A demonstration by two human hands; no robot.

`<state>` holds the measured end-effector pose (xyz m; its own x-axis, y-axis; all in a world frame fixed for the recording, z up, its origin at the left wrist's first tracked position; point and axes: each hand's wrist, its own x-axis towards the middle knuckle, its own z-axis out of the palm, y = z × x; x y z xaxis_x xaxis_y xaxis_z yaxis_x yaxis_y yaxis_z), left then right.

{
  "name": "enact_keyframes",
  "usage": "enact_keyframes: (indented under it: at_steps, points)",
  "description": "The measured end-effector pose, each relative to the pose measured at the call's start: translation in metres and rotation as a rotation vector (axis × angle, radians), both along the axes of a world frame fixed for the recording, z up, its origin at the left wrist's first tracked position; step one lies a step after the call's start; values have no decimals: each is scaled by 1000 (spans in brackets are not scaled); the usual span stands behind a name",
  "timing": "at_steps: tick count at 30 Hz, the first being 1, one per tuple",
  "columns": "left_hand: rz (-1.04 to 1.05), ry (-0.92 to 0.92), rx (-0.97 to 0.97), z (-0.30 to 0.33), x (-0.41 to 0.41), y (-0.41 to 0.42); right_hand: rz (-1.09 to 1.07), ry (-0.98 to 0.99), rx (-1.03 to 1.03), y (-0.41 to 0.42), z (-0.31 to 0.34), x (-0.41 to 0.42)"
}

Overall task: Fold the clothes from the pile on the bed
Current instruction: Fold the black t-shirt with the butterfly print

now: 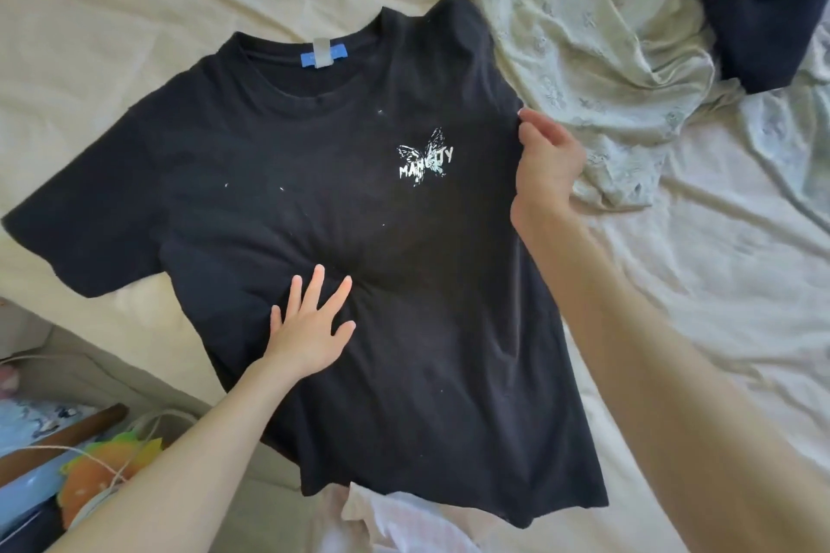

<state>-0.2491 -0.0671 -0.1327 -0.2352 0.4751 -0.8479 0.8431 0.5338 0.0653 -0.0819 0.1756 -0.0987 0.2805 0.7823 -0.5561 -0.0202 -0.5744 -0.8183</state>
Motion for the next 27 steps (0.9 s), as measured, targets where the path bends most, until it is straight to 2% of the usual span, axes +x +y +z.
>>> enact_keyframes:
  at_steps: [3,5,6,7,9,10,12,13,15,16,19,20,21,23,25,27]
  points:
    - [4,4,6,3,-1,3,194,-342,437,-33,7,9]
    - [21,-7,11,6,-2,5,319,-421,466,-44,-1,13]
    - [43,-19,11,7,-2,7,289,-373,368,-42,-7,15]
    - [69,-33,8,8,-3,9,156,-243,190,-35,-9,17]
    - [108,-60,-4,10,-4,13,-171,263,-273,-12,-12,21]
    - [118,-69,-11,11,-4,15,-246,460,-444,1,-14,26]
    - [140,-70,-1,12,-4,19,-230,590,-643,25,-8,32]
    - [161,-61,19,14,-4,22,-214,606,-671,32,-3,33]
    - [176,0,87,18,-1,27,-151,525,-607,42,7,29]
    - [153,60,134,21,3,31,-106,433,-495,43,11,28]
    - [119,175,334,27,18,40,-18,56,77,33,20,30]
    - [97,166,405,27,24,44,35,-43,184,23,19,33]
    - [45,143,466,26,29,47,55,-110,203,13,13,39]
    - [-113,94,500,21,35,55,-7,-134,26,1,-3,53]
    - [-213,66,394,12,38,65,-67,-75,-222,-3,-22,68]
    - [-226,43,261,1,38,74,-1,-72,-260,4,-29,73]
